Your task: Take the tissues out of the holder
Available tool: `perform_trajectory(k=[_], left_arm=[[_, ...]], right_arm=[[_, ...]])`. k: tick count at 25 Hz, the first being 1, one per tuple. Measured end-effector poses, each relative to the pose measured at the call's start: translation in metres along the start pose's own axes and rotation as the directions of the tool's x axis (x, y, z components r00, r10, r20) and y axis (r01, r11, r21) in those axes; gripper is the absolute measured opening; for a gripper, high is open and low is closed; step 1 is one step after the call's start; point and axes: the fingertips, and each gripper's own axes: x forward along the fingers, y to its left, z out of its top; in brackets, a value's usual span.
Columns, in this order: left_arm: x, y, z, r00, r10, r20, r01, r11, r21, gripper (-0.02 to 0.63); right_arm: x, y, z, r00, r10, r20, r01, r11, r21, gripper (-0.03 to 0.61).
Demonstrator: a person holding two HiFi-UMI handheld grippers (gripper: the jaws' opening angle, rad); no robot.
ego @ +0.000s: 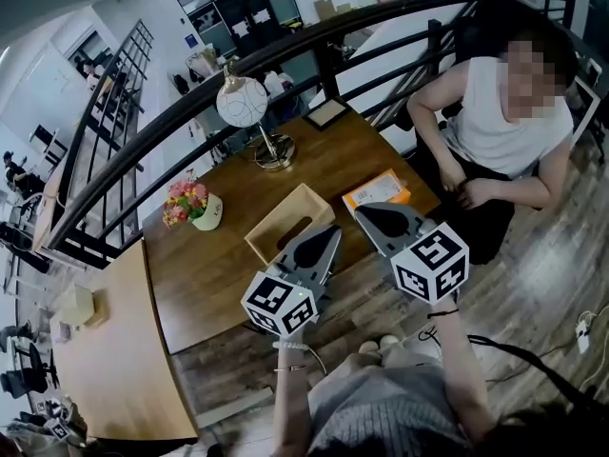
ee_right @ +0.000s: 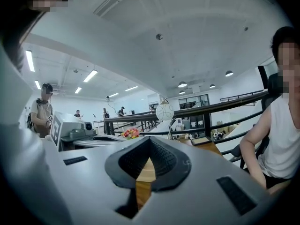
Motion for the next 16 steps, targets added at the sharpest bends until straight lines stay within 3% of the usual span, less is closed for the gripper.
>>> perform_trajectory(k=[16], left_arm=[[-0.008,0.012,0.011,1.000,0.012,0.010,-0.013,0.999,0.033,0.008]], right_arm=[[0.015,0.003,-0.004,1.000,0.005,-0.005,-0.005,1.000,-0.028,0.012]])
